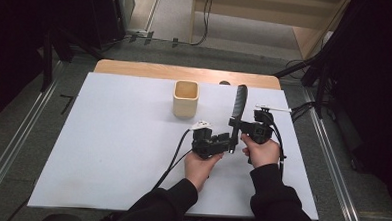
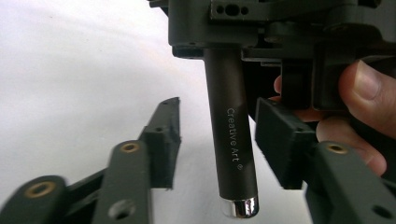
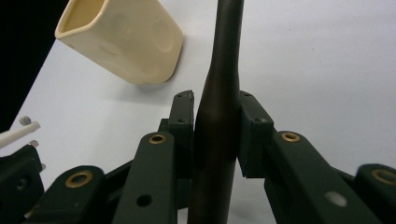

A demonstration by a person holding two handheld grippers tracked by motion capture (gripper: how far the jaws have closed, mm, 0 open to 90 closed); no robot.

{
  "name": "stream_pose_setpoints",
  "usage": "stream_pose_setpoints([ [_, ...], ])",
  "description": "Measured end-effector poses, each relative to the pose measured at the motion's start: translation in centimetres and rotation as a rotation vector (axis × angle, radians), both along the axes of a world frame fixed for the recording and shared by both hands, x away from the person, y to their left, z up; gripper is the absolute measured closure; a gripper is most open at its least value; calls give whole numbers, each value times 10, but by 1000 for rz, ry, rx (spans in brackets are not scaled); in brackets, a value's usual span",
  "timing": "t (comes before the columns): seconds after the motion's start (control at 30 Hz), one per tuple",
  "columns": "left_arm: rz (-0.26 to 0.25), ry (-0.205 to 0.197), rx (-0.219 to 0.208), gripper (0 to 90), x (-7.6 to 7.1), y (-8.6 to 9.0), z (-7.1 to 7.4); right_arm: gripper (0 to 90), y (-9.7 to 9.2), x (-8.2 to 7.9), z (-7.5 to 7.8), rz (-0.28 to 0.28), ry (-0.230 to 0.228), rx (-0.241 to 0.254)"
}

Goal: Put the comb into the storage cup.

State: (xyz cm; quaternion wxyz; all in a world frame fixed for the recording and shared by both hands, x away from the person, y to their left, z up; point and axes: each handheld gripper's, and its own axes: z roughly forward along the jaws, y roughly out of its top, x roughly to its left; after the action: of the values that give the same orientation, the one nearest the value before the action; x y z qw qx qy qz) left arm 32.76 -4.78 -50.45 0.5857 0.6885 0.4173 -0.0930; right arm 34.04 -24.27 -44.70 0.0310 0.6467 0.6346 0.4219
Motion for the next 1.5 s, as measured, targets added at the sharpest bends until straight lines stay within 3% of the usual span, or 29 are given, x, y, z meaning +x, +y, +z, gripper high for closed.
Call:
stream_pose_setpoints([
  [0.27, -53, 2, 28, 440, 1, 8, 5, 697, -3, 1, -2, -6, -2, -19],
  [0.6, -143, 20, 110, 393, -2, 12, 9, 697, -6, 1, -2, -12, -11, -28],
  [1.0, -197, 41, 200, 386, 3, 26, 12, 697, -5, 1, -3, -4, -17, -35],
  [1.13, -207, 73, 199, 377, 6, 31, 14, 698, -5, 1, -3, 2, -26, -36],
  [1.2, -200, 55, 210, 378, 7, 35, 17, 698, -4, 0, -3, 6, -30, -39],
  [1.3, -217, 70, 219, 377, 8, 41, 19, 697, -4, 0, -3, 9, -32, -43],
  [1.4, -231, 62, 250, 376, 8, 46, 21, 698, -4, 0, -4, 10, -34, -44],
  [1.5, -242, 63, 254, 376, 8, 53, 22, 697, -4, 0, -3, 10, -37, -44],
])
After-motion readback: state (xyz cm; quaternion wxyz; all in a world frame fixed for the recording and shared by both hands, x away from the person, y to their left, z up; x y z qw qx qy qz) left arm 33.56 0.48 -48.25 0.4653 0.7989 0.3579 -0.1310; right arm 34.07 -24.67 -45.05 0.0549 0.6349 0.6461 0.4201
